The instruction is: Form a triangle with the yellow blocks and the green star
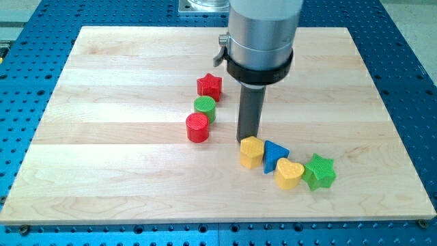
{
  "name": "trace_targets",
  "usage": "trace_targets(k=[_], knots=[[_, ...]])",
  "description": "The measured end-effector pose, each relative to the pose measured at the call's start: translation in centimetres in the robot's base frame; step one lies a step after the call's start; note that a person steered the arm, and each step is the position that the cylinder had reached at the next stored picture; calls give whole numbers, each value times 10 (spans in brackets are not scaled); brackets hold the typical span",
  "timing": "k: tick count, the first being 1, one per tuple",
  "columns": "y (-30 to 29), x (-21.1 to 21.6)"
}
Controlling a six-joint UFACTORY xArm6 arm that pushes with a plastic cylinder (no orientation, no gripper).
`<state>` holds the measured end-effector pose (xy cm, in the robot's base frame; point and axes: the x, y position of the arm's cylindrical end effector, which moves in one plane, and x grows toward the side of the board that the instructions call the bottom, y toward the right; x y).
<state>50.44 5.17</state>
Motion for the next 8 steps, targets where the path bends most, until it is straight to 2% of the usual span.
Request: trace_targets(k=[1,2,4,5,6,7,8], knots=[[10,15],[58,-13],[70,49],[118,11],[172,48],[72,113],[64,102]])
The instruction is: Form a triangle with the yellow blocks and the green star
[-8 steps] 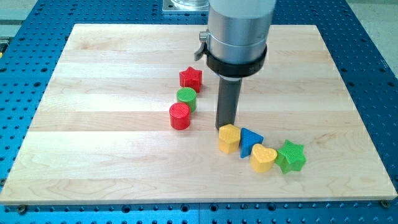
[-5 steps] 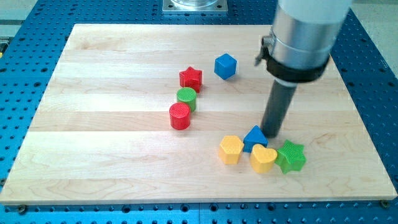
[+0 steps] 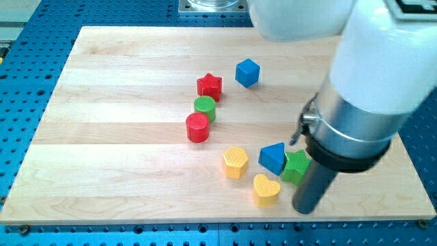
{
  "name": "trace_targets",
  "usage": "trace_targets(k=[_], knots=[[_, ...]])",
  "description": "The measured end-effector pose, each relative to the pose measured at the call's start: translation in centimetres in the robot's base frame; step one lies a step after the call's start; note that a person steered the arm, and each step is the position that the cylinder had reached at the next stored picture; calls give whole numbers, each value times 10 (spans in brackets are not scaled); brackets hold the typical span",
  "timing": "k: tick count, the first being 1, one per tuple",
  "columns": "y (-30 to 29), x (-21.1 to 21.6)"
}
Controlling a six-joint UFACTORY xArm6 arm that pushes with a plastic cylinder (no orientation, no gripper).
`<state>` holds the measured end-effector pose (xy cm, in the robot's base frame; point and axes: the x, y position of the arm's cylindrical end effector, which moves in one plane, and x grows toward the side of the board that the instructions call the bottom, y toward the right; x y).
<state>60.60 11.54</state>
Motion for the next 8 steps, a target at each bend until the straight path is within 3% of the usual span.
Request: trace_targets(k=[3,6,8], knots=[[17,-1],[-10,-91],[91,-108]])
